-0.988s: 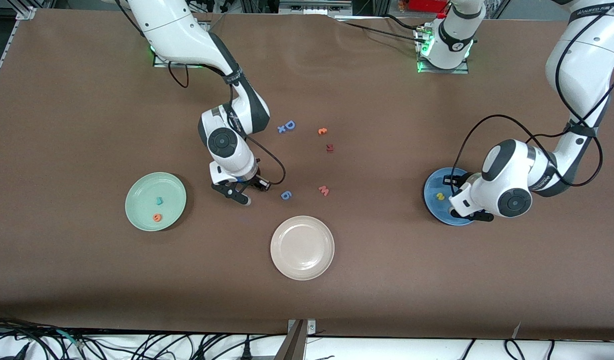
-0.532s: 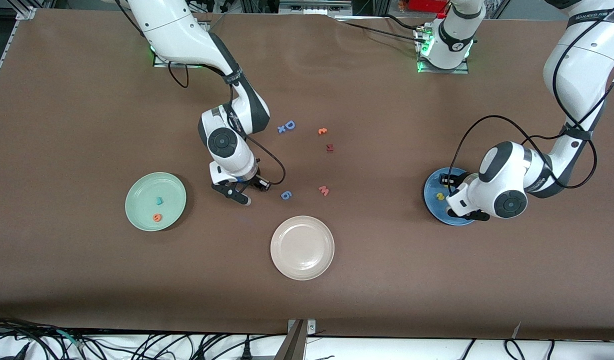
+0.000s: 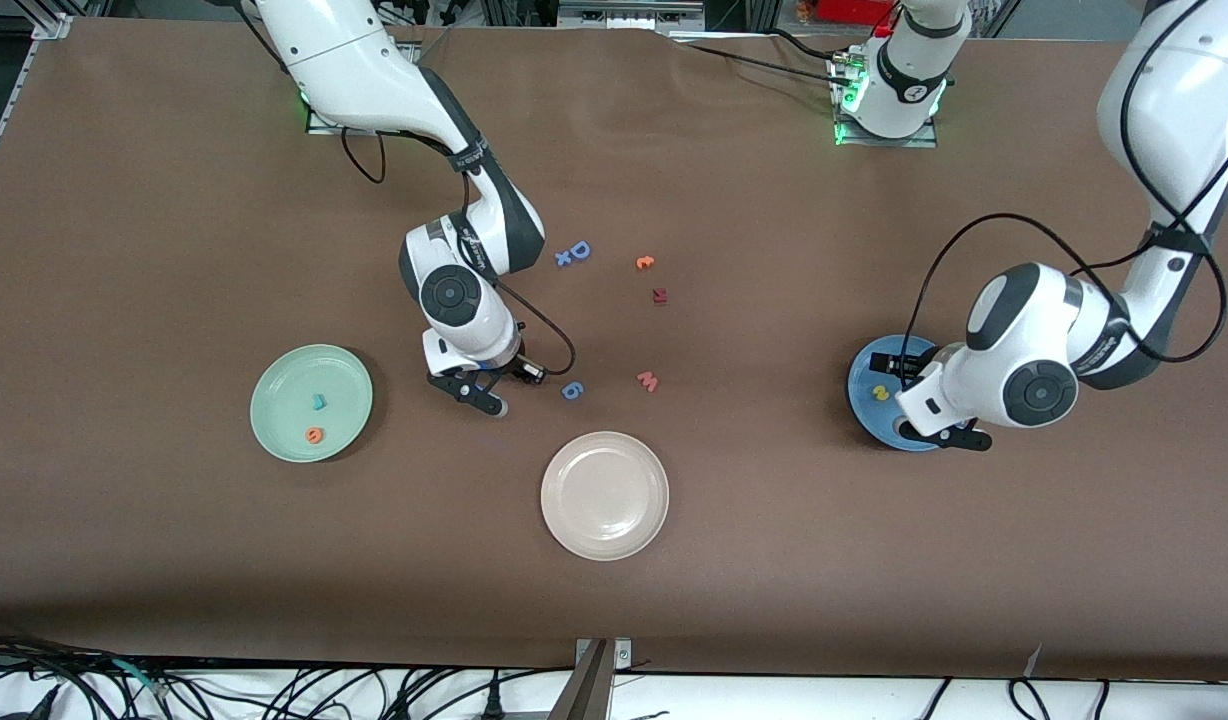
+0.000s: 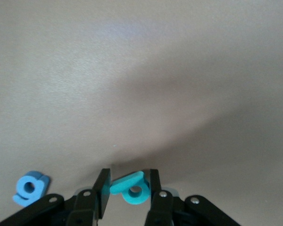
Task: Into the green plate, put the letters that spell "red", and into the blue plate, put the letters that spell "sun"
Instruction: 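Carry the teal 6 toward the green plate while the left gripper retracts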
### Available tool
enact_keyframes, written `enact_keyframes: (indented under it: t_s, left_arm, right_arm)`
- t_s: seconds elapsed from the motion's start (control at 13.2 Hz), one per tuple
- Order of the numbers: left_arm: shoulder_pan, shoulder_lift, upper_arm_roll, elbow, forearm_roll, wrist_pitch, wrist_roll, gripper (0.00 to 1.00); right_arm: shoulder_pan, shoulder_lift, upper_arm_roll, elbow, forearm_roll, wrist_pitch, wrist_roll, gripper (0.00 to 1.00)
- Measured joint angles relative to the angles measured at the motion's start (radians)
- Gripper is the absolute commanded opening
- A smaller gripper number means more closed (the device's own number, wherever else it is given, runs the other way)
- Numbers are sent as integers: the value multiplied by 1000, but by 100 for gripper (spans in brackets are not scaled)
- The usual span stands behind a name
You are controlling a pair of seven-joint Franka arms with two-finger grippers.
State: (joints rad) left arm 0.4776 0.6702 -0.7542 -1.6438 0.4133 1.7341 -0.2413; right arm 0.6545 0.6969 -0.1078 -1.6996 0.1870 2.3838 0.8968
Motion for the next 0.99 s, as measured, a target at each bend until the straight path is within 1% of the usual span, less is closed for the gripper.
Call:
enact_keyframes:
  t_s: [0.15, 0.3, 0.46, 0.61, 0.76, 0.84, 0.91, 0.99]
  left_arm:
    - [0, -42, -61, 69, 0, -111, -2, 100]
    - [0, -68, -114, 173, 0, -230, -2, 100]
    - [0, -83, -147, 274, 0, -317, -2, 100]
    - [4, -85, -168, 347, -6, -367, -2, 100]
    - [6, -101, -168, 396, -35, -389, -2, 100]
    - [3, -127, -157, 411, -46, -394, -2, 100]
    - [-18, -168, -120, 420, -69, -398, -2, 100]
    - [-67, -222, -46, 423, -110, -400, -2, 100]
  right_arm:
    - [-6, 0, -2, 27, 0, -49, -19, 20]
    - [-25, 0, -6, 76, -1, -136, -63, 20]
    - [-63, -2, -14, 143, -7, -246, -139, 20]
    - [-96, -10, -46, 178, -16, -328, -243, 20]
    - [-109, -15, -102, 185, -17, -387, -370, 20]
    - [-110, -16, -133, 185, -18, -410, -432, 20]
    - [-110, -17, -166, 185, -19, -434, -497, 20]
    - [-110, -16, -202, 185, -19, -453, -564, 20]
